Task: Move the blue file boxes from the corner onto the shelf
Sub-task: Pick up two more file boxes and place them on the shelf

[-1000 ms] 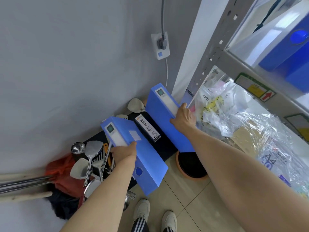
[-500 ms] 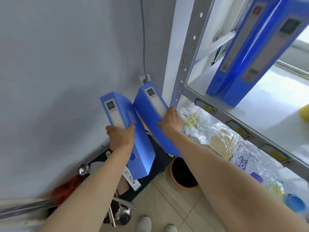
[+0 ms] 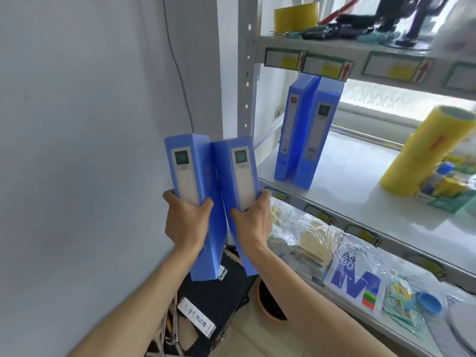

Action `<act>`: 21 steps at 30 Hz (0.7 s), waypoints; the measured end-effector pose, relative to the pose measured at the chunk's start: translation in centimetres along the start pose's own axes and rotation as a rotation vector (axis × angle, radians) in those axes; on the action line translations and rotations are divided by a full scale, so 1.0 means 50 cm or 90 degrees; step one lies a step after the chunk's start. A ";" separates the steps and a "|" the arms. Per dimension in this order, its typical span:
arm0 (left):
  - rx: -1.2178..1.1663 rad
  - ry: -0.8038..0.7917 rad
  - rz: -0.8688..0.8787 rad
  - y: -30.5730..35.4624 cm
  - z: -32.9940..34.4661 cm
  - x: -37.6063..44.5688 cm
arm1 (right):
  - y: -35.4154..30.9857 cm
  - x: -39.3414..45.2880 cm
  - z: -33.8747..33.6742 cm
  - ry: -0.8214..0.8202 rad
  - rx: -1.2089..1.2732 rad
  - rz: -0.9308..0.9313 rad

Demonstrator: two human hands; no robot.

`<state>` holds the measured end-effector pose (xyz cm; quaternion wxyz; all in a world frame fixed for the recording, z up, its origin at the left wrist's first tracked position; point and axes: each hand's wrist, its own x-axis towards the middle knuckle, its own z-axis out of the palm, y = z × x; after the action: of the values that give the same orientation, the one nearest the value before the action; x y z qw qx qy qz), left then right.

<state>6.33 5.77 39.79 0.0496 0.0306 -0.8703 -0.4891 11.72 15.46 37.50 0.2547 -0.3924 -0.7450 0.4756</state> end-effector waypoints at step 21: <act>-0.262 -0.193 0.240 0.198 0.111 -0.411 | 0.129 -0.097 -0.426 0.357 0.153 -0.094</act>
<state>26.04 17.69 44.21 0.0144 -0.2152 -0.7410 -0.6359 32.69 23.83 40.49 0.5284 -0.4204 -0.6105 0.4139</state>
